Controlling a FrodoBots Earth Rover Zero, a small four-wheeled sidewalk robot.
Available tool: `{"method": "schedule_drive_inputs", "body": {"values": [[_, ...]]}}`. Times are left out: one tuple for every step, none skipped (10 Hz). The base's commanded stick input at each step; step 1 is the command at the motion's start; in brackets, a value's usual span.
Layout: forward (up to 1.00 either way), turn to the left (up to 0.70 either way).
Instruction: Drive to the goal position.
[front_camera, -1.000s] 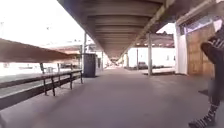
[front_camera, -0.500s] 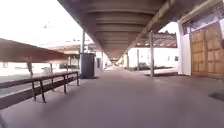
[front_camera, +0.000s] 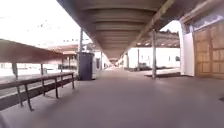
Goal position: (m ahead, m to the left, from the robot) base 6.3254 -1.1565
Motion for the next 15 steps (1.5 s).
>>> {"method": "schedule_drive_inputs", "body": {"values": [[0.70,0.00],[0.70,0.00],[0.70,0.00],[0.70,0.00],[0.70,0.00],[0.70,0.00],[0.70,0.00],[0.70,0.00],[0.70,0.00],[0.70,0.00],[0.70,0.00],[0.70,0.00],[0.70,0.00],[0.70,0.00],[0.70,0.00]]}}
